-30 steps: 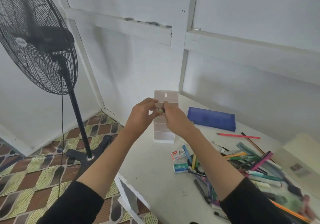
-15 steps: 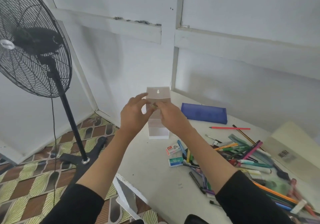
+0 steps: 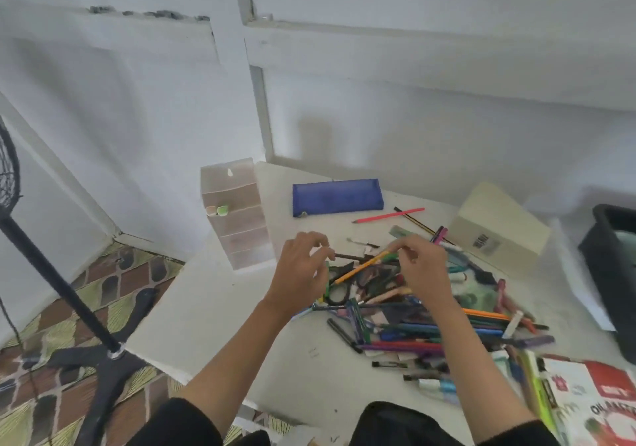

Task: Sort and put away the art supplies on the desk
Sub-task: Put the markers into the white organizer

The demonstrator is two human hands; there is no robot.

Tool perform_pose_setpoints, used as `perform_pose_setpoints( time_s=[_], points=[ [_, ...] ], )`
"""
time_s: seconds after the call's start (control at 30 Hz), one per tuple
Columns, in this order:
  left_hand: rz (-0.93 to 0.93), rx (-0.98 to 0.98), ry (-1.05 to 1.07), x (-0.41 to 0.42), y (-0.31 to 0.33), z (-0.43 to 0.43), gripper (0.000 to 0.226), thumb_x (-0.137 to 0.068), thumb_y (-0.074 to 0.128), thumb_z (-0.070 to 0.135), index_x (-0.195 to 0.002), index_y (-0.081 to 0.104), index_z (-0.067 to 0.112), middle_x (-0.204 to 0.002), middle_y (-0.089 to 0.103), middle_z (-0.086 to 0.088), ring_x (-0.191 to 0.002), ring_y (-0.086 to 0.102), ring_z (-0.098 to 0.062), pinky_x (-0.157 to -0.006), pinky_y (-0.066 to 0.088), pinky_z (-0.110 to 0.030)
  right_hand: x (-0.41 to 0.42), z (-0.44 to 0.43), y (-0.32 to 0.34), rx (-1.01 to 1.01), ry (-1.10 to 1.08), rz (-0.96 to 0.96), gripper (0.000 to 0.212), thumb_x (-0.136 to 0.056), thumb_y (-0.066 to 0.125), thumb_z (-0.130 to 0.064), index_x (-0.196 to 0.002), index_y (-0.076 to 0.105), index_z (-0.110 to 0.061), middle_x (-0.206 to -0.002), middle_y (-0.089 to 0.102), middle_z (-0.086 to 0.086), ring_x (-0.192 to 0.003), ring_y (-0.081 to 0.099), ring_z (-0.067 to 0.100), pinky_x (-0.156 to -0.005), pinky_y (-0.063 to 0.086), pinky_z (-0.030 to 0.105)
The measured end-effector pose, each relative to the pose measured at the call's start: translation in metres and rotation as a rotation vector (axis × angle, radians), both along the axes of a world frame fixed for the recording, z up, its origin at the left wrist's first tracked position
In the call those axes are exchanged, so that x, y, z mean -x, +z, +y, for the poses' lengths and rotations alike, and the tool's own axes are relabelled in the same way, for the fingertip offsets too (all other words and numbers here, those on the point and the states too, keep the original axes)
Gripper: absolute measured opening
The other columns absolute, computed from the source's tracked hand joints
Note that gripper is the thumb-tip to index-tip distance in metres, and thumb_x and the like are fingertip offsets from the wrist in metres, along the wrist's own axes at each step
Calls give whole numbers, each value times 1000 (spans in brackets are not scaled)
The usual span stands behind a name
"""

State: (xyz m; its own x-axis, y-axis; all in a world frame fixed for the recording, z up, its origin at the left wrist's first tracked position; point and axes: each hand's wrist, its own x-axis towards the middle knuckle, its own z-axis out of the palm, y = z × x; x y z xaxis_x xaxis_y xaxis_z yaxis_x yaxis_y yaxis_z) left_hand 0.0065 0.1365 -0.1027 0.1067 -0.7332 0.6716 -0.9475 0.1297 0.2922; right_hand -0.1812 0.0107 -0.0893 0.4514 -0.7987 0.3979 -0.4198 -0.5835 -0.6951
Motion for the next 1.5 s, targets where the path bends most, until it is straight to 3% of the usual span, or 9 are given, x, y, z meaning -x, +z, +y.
perform_pose_setpoints(
  time_s=[0.2,0.3,0.43,0.73,0.83,1.03,1.2,1.3,1.5],
  points=[
    [109,-284,-245,36,-17,-30,17,-76,48,5,-69,62,12,-82,59,0,-78,45,-16,-63,34,-31,73,3,-9,-182,-198,122,27,-82,53,13,-78,69,-7,-77,68,8,-60,56,14,-71,44,16],
    [96,-380,-314,49,-22,-41,17,-74,54,1,-72,63,15,-86,59,3,-81,44,-14,-67,30,-29,91,5,-11,-229,-281,212,26,-85,54,7,-78,69,-12,-73,63,3,-64,50,12,-93,34,18],
    [0,-495,-365,63,-22,-59,18,-86,54,11,-89,69,20,-102,56,4,-96,41,-13,-74,28,-31,105,7,-11,-288,-380,208,19,-86,57,1,-84,71,-10,-73,59,-11,-65,49,-1,-67,39,14],
    [-217,-721,-311,99,-9,-94,29,-99,42,26,-117,65,24,-107,51,2,-111,41,-18,-90,27,-37,129,17,-1,-367,-319,264,11,-86,62,-4,-89,70,-11,-79,60,-8,-72,52,6,-65,37,11],
    [-179,-628,-239,110,-8,-93,26,-96,44,22,-113,64,22,-110,56,3,-112,46,-18,-94,29,-39,141,28,0,-437,-313,269,4,-84,68,-9,-86,70,-9,-83,65,-2,-78,57,10,-71,46,19],
    [-51,-347,-421,141,-10,-82,15,-77,57,13,-81,70,17,-80,56,2,-78,54,-20,-70,27,-32,173,60,-7,-522,-408,383,8,-80,73,-19,-80,66,-15,-79,65,-2,-74,60,14,-68,48,21],
    [-158,-480,-724,183,-10,-70,16,-83,63,24,-97,72,24,-91,50,0,-93,49,-21,-74,22,-34,190,87,-10,-647,-482,487,13,-79,74,-22,-84,69,-11,-77,69,2,-65,64,11,-67,52,22],
    [-312,-653,-655,207,-9,-64,29,-91,53,40,-111,66,23,-108,45,-2,-111,39,-21,-87,27,-42,193,98,-12,-657,-498,521,18,-77,76,-17,-93,69,-12,-87,68,2,-67,62,10,-69,51,20],
    [-460,-736,-542,235,-8,-67,30,-89,55,44,-98,67,19,-120,46,-3,-118,35,-23,-92,27,-49,189,106,-19,-593,-496,562,16,-78,73,-10,-93,71,-13,-93,65,5,-68,55,14,-60,46,21]
  ],
)
